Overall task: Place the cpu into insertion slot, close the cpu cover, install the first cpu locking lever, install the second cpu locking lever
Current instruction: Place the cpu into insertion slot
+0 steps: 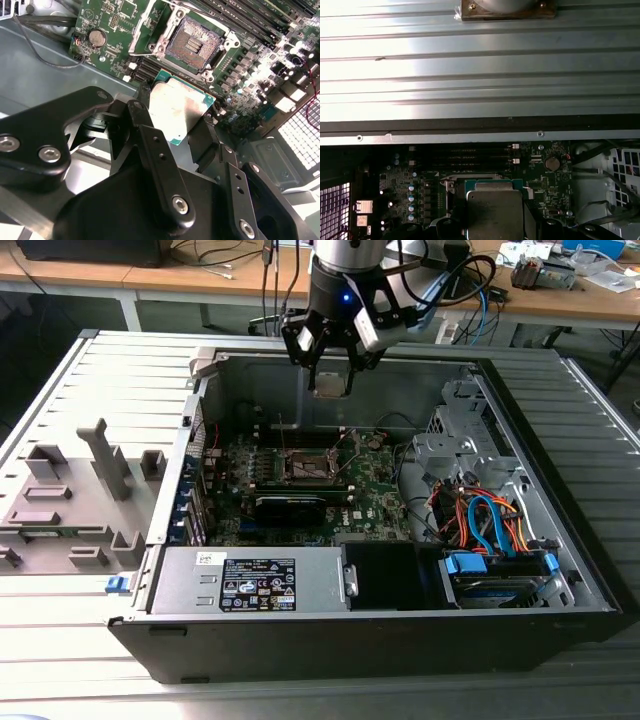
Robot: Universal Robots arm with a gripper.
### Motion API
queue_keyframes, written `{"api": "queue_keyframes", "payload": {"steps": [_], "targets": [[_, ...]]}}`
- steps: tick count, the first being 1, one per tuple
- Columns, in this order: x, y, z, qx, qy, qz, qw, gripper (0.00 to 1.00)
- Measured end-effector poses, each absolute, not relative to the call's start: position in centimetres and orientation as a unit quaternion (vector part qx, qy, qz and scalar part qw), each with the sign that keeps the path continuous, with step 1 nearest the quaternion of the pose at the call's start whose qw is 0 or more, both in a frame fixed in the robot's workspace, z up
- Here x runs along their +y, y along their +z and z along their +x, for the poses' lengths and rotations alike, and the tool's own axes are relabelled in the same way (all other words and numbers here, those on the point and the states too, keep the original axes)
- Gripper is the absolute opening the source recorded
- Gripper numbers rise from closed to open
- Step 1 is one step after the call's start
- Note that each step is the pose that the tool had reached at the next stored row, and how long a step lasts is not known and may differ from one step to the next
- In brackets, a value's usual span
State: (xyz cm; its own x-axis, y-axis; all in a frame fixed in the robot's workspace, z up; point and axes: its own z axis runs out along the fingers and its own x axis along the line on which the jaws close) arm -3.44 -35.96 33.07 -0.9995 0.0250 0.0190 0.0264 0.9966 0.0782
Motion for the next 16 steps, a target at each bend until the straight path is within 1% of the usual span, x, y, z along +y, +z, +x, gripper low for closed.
{"api": "queue_keyframes", "payload": {"steps": [16], "targets": [[-36.07, 32.73, -3.57, -0.999, -0.039, -0.013, 0.009, 0.55]]}}
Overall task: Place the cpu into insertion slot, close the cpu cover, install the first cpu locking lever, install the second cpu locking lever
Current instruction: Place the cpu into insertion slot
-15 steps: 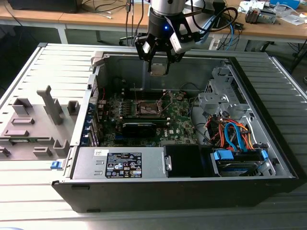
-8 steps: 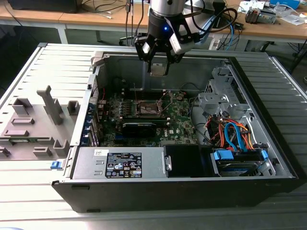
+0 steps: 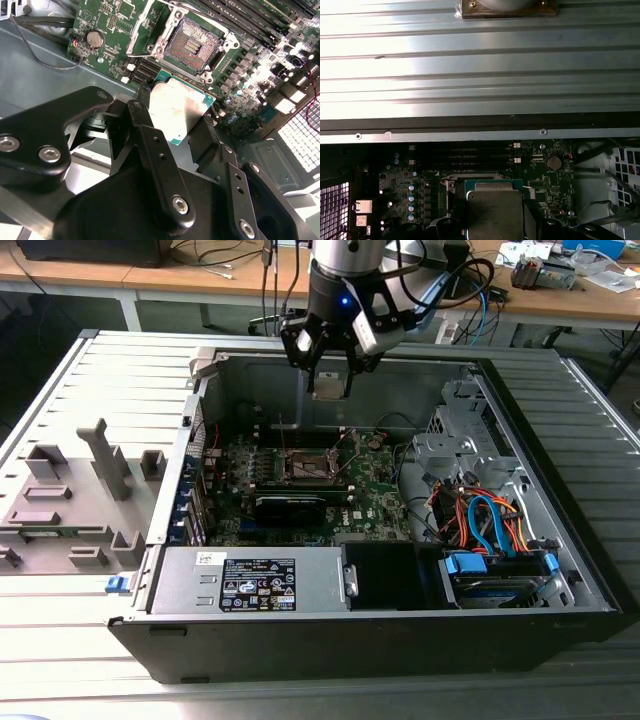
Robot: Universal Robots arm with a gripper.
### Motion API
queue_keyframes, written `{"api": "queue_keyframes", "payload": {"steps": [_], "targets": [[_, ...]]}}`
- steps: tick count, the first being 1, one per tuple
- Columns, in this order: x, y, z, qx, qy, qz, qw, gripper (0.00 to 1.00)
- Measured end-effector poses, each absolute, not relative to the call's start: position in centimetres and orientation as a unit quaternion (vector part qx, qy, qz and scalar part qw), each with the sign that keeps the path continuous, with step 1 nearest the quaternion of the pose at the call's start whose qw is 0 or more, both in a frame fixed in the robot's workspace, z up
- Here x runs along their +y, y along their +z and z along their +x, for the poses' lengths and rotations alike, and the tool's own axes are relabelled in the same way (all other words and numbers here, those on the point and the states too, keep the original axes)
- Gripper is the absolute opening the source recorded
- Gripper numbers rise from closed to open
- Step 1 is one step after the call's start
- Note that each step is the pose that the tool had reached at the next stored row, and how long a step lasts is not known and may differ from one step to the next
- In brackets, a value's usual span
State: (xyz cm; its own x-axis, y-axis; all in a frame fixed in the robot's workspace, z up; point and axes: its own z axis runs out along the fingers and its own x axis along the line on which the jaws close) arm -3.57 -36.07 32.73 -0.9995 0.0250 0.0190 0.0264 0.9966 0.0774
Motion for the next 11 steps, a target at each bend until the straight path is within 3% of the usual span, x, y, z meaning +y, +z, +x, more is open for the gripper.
{"api": "queue_keyframes", "payload": {"steps": [11], "targets": [[-36.11, 32.52, -3.65, -0.999, -0.038, -0.013, 0.009, 0.55]]}}
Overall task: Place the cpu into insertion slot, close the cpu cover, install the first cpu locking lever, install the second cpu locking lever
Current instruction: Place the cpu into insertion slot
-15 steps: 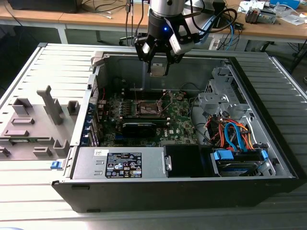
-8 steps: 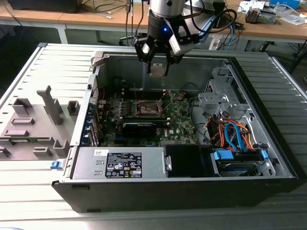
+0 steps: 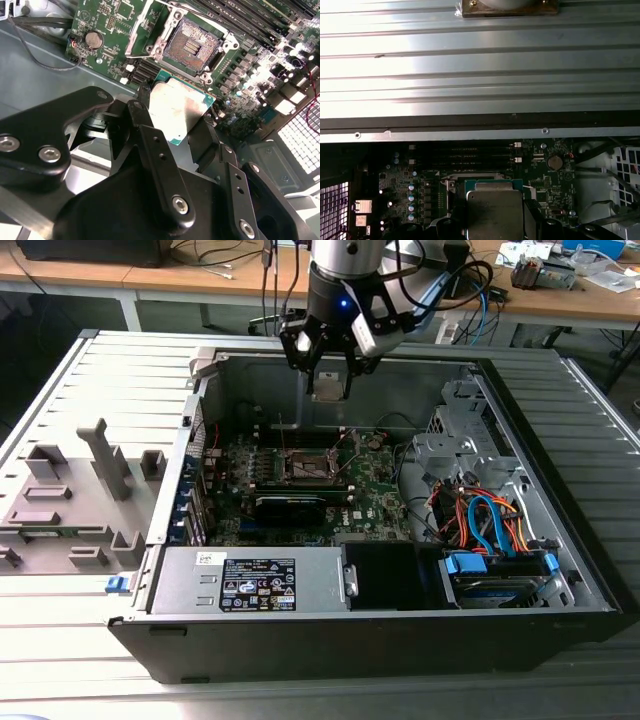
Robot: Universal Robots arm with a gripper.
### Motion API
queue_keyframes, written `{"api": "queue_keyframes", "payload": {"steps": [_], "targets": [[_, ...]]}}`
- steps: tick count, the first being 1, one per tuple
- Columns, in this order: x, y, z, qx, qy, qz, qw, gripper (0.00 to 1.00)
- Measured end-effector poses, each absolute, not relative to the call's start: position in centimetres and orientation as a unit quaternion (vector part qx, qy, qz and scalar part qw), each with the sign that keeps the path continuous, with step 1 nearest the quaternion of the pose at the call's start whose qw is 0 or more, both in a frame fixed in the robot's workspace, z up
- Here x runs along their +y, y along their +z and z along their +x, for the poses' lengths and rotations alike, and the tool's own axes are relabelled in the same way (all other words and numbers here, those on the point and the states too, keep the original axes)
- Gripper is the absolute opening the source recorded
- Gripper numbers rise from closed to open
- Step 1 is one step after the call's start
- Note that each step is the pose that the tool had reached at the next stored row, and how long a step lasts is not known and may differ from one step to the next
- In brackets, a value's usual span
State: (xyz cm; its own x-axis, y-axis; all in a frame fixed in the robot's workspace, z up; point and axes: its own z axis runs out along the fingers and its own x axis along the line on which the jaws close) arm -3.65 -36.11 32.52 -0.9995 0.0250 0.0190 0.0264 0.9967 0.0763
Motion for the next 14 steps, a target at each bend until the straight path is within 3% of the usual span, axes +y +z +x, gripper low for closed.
{"api": "queue_keyframes", "payload": {"steps": [14], "targets": [[-36.17, 32.16, -3.77, -0.999, -0.038, -0.015, 0.009, 0.55]]}}
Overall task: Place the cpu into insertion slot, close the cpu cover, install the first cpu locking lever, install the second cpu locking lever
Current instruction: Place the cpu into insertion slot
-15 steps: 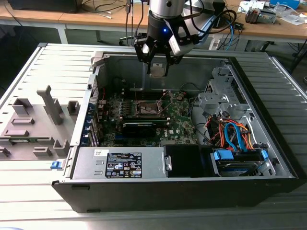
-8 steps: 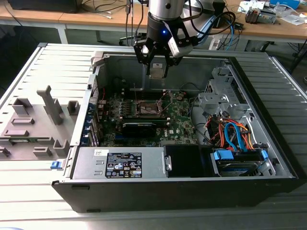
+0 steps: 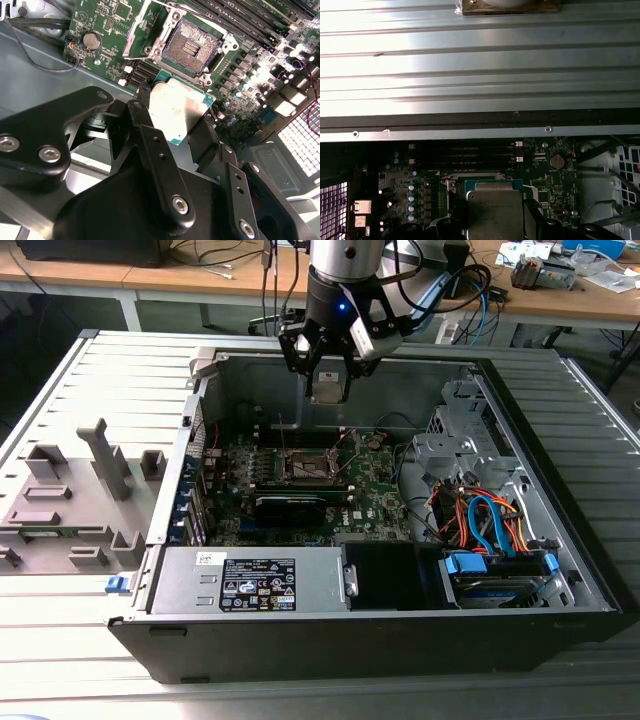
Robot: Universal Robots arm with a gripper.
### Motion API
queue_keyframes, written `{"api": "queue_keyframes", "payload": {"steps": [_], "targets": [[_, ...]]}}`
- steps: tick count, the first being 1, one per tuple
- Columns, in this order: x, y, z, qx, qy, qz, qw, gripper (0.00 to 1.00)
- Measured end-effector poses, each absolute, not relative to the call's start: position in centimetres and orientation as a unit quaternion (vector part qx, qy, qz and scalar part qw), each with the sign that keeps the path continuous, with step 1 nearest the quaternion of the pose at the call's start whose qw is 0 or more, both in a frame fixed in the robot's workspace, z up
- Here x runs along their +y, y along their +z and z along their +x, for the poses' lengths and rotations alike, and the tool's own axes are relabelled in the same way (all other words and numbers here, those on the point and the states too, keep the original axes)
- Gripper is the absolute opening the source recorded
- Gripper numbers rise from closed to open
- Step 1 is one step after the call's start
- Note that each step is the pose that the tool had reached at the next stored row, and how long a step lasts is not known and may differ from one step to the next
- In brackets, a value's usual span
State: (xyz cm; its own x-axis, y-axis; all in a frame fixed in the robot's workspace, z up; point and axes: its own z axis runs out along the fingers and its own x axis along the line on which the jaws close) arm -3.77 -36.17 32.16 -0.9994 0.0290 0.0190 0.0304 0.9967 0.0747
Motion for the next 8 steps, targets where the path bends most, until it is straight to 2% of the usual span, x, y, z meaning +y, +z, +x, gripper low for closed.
{"api": "queue_keyframes", "payload": {"steps": [8], "targets": [[-36.16, 32.10, -3.78, -0.999, -0.036, -0.018, 0.009, 0.55]]}}
